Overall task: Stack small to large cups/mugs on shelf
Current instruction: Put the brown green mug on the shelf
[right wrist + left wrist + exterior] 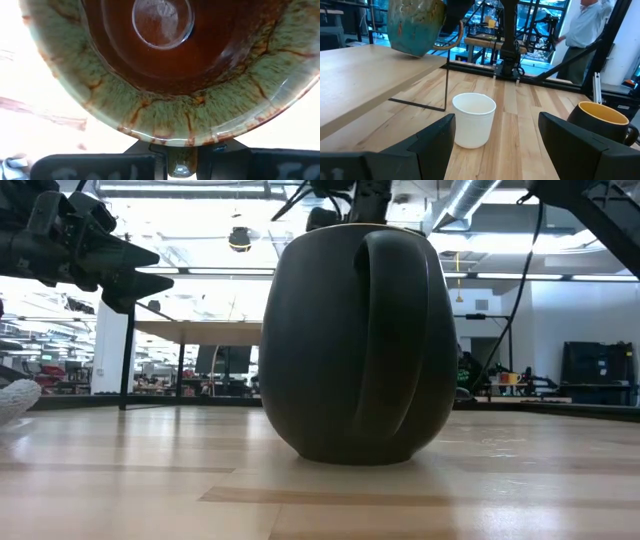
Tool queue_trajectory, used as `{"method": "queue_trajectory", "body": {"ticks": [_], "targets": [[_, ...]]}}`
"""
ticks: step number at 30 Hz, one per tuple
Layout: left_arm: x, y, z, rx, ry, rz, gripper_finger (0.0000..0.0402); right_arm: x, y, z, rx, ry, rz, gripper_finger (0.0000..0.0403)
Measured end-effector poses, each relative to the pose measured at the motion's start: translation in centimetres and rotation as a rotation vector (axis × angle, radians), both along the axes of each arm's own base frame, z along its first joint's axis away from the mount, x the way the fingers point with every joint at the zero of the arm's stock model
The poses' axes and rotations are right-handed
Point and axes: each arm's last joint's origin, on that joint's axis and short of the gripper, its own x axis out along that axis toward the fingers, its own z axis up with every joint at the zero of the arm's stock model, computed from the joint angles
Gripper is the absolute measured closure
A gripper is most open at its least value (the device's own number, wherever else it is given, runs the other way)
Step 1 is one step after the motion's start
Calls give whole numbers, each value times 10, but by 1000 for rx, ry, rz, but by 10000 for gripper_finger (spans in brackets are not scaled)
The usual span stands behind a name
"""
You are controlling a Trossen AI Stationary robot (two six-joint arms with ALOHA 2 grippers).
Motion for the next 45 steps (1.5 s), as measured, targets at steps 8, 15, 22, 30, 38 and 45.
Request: {"method": "queue_trajectory", "body": {"ticks": [8, 15, 22, 30, 38, 45], "targets": [[0, 0, 0, 0, 0, -5, 125, 0, 0, 0, 2, 2, 1, 338], [0, 0, 0, 0, 0, -5, 125, 0, 1, 0, 17, -5, -22, 323], [0, 0, 0, 0, 0, -5, 125, 0, 1, 0, 31, -6, -19, 332], [0, 0, 0, 0, 0, -5, 125, -1, 1, 1, 32, -8, -19, 326], [0, 0, 0, 0, 0, -5, 125, 0, 1, 1, 33, -10, -29, 327], [0, 0, 0, 0, 0, -5, 125, 3, 0, 1, 21, -45, -20, 314]]}}
